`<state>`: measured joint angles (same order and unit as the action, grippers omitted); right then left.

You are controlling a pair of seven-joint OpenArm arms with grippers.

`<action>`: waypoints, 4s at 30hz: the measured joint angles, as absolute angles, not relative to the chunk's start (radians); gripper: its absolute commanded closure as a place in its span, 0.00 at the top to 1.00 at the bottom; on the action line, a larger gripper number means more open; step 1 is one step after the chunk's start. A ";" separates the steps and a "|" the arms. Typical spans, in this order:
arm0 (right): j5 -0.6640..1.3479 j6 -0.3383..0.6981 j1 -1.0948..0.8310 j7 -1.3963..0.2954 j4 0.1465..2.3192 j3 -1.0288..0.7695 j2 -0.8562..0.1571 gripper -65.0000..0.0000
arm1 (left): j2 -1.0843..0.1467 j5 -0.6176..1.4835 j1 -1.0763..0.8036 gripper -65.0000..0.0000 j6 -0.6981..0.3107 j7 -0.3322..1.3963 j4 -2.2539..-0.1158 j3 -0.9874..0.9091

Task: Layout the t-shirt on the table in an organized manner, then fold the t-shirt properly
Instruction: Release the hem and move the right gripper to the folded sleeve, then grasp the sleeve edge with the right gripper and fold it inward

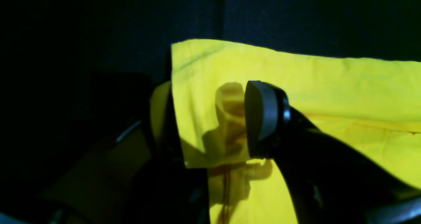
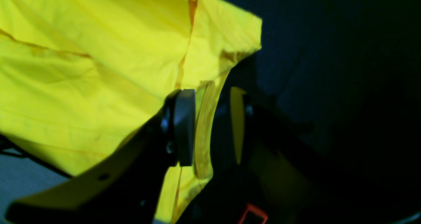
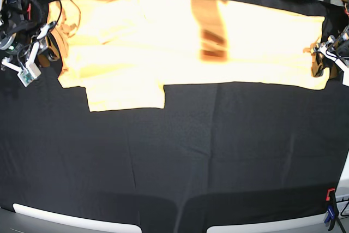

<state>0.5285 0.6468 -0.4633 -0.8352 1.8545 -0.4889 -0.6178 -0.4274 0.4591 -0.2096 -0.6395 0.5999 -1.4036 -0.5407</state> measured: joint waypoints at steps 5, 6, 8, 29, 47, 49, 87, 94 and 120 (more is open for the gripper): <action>0.596 0.632 -0.342 -0.838 1.847 -0.487 -0.609 0.30 | -0.439 0.502 -0.207 0.49 -0.639 0.602 -1.409 -0.541; 0.591 0.624 -0.294 -0.839 1.826 -0.488 -0.594 0.30 | -0.442 0.521 -0.207 0.49 -0.639 0.603 -1.418 -0.541; 0.595 0.611 -0.199 -0.840 1.767 -0.488 -0.561 0.30 | -0.442 0.548 -0.207 0.49 -0.638 0.600 -1.447 -0.543; 0.582 0.590 0.465 -1.065 0.951 0.039 -0.466 0.30 | -0.393 0.554 -0.185 0.49 -0.637 0.584 -1.512 -0.543; 0.392 0.563 0.495 -1.113 0.907 0.050 -0.385 0.13 | -0.390 0.505 -0.186 0.49 -0.636 0.576 -1.512 -0.543; 0.392 0.563 0.493 -1.113 0.907 0.050 -0.390 0.07 | -0.390 0.505 -0.186 0.49 -0.636 0.576 -1.512 -0.543; 0.393 0.560 -0.354 -1.132 2.129 -0.014 -0.379 0.00 | -0.390 0.481 -0.188 0.49 -0.610 0.573 -1.512 -0.543; 0.393 0.559 -0.444 -1.061 2.150 -0.015 -0.366 0.00 | -0.390 0.481 -0.188 0.49 -0.610 0.574 -1.512 -0.543; 0.726 0.657 -0.518 -1.137 2.150 -0.015 -0.366 0.00 | -0.390 0.482 -0.188 0.49 -0.610 0.574 -1.512 -0.543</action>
<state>0.7258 0.6567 -0.5179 -1.1370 2.1502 -0.0154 -0.3660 -0.3904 0.4816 -0.1879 -0.6102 0.5735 -1.5124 -0.5426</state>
